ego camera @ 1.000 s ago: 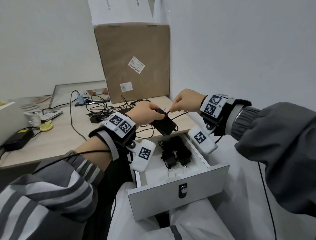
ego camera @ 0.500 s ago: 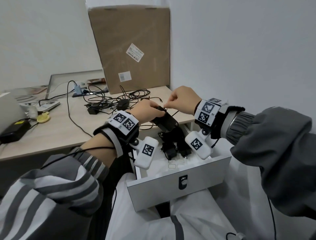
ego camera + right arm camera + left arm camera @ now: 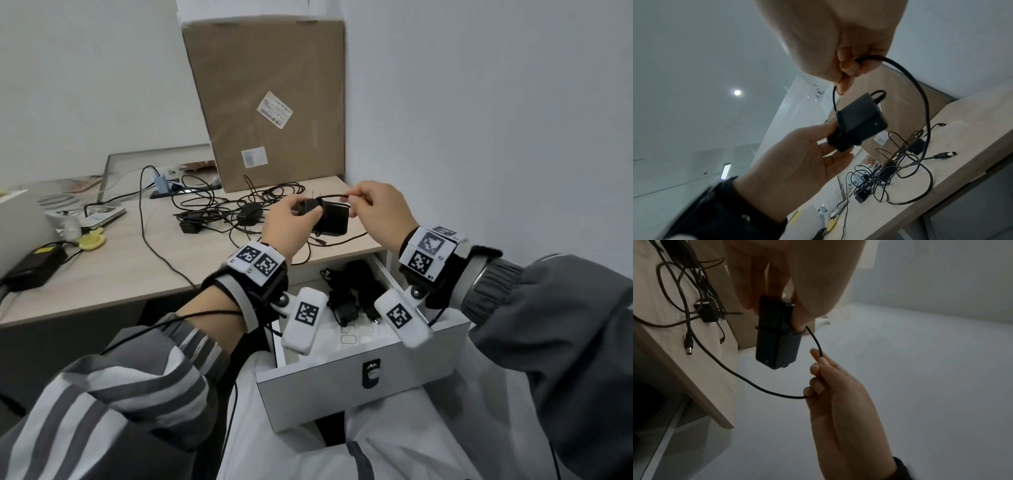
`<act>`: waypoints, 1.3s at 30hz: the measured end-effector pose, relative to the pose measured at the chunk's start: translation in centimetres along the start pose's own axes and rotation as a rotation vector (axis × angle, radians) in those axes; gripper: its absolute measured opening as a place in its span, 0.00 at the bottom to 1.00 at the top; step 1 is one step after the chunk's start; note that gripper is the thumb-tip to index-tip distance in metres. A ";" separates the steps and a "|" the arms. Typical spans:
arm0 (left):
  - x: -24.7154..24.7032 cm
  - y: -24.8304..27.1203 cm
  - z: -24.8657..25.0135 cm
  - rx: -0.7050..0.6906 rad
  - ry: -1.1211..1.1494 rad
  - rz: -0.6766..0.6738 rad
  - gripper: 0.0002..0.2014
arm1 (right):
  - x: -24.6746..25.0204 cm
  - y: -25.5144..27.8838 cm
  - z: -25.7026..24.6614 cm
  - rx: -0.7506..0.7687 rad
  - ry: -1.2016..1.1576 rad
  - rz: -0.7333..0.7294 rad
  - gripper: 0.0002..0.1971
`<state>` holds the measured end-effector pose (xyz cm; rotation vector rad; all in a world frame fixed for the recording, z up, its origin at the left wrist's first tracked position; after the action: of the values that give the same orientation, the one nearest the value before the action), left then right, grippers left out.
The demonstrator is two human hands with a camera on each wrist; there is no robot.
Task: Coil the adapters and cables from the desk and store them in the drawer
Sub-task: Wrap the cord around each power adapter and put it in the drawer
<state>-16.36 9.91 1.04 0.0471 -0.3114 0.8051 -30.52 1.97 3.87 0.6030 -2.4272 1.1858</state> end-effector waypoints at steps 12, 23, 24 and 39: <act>0.3 0.2 -1.0 0.004 0.254 0.109 0.15 | -2.8 2.1 -0.5 0.051 -0.035 -0.212 0.07; 2.0 1.1 1.7 0.218 0.538 -0.468 0.09 | -2.5 3.0 3.0 -0.132 -0.193 -0.430 0.16; 1.9 1.1 1.5 0.168 0.356 -0.475 0.10 | -1.8 2.3 3.3 -0.140 -0.184 -0.403 0.16; 0.8 0.3 -2.3 0.062 -0.370 -0.077 0.08 | -3.1 1.4 -0.5 0.034 0.061 -0.416 0.15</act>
<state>-15.49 11.06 -0.94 0.2664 -0.6306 0.7277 -28.54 3.82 1.69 1.0070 -2.0952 1.0507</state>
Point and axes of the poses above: each hand's wrist, its own y-axis away from the middle knuckle, its own x-axis out of the back of the hand, z = x × y, the point moved 5 cm from there along -y, towards the middle knuckle, and after that the axes turned 12 degrees about x, right-handed, at the moved point
